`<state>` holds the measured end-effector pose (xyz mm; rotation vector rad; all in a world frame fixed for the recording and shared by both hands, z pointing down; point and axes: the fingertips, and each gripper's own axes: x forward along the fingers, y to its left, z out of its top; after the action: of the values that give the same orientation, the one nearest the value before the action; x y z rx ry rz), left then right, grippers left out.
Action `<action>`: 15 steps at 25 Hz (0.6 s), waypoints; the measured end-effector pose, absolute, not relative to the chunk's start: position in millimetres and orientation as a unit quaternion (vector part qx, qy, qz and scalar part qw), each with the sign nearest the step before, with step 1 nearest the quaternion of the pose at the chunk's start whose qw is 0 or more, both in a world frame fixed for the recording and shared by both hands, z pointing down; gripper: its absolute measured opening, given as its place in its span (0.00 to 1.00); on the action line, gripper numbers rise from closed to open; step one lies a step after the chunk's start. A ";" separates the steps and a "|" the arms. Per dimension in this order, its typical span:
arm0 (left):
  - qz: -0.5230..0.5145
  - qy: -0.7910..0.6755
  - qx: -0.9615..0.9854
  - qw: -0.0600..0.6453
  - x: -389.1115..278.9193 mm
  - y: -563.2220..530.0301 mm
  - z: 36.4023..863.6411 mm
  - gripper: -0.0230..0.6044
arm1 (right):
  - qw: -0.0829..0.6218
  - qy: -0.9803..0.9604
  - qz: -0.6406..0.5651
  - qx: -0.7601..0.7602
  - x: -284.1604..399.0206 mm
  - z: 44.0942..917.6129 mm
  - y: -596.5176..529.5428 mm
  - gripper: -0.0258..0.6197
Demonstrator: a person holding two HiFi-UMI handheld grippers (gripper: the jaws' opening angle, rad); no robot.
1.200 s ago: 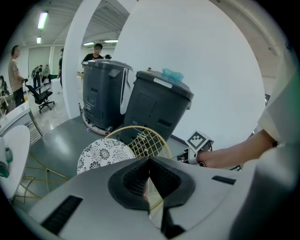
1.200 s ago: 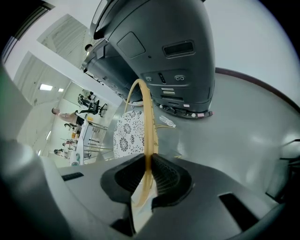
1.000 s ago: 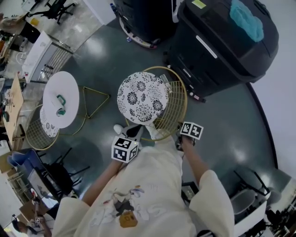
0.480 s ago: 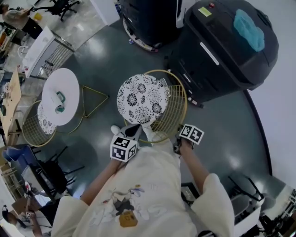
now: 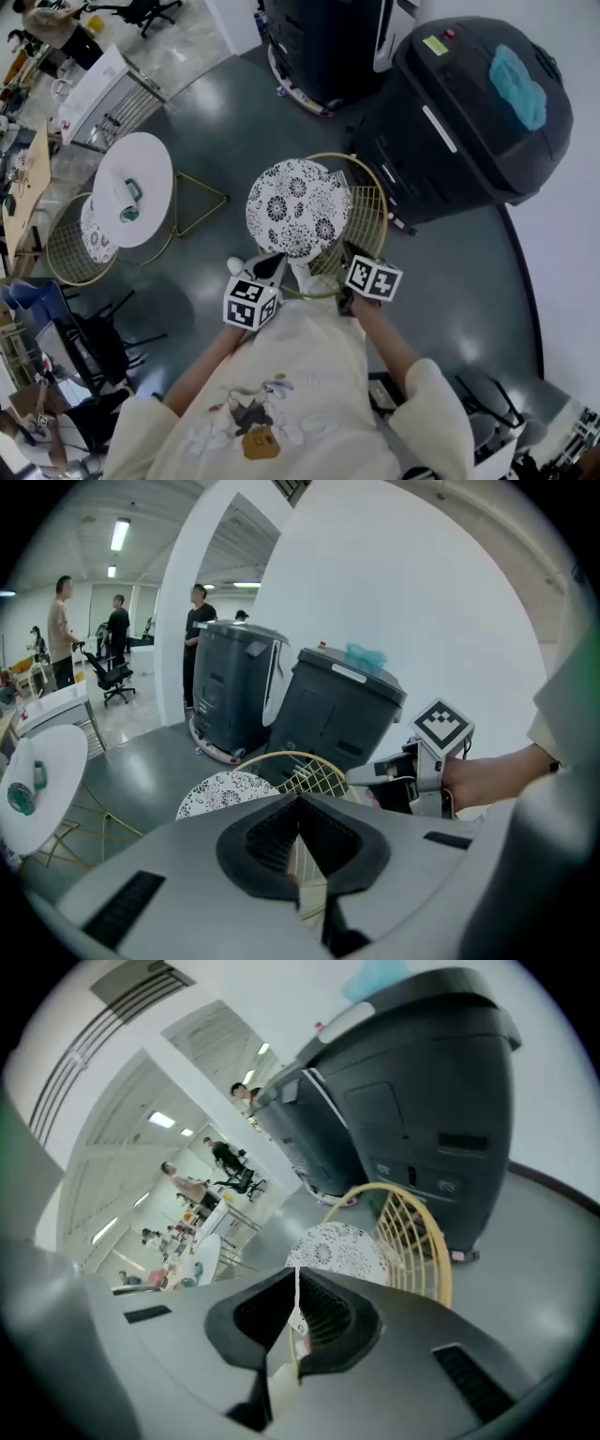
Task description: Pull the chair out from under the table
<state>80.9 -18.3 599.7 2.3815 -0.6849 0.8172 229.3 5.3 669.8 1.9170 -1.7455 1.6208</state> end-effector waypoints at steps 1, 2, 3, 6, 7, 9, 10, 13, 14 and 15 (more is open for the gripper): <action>0.300 -0.259 0.880 0.264 78.6 -20.2 598.5 0.04 | 0.056 -0.600 0.501 0.621 222.5 659.0 -4.7 0.07; 0.298 -0.264 0.878 0.265 76.4 -22.0 597.5 0.04 | 0.070 -0.629 0.470 0.616 215.6 648.9 -13.6 0.07; 0.296 -0.270 0.877 0.266 74.1 -23.6 596.9 0.04 | 0.082 -0.655 0.439 0.610 208.3 639.0 -21.4 0.07; 0.290 -0.285 0.873 0.268 66.0 -27.0 595.9 0.04 | 0.099 -0.714 0.372 0.584 181.4 615.3 -36.7 0.07; 0.289 -0.289 0.872 0.269 63.5 -27.9 595.8 0.04 | 0.101 -0.727 0.359 0.577 172.2 610.7 -38.7 0.07; 0.287 -0.295 0.870 0.271 59.6 -29.3 595.7 0.04 | 0.110 -0.746 0.336 0.565 155.8 605.6 -38.4 0.07; 0.286 -0.299 0.869 0.272 57.8 -29.9 595.8 0.04 | 0.119 -0.754 0.324 0.559 147.9 604.2 -36.6 0.05; 0.282 -0.312 0.864 0.276 52.1 -31.1 596.1 0.04 | 0.141 -0.781 0.290 0.535 127.0 598.3 -34.1 0.05; 0.281 -0.315 0.863 0.277 50.2 -31.4 596.3 0.04 | 0.143 -0.787 0.282 0.529 122.6 595.7 -36.1 0.05; 0.279 -0.318 0.862 0.279 48.5 -31.4 596.6 0.04 | 0.143 -0.791 0.279 0.525 118.9 593.9 -38.3 0.05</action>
<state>48.5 -31.4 596.6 2.3121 -0.8533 0.7491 118.9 -38.3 593.9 1.5139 -2.2822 0.8052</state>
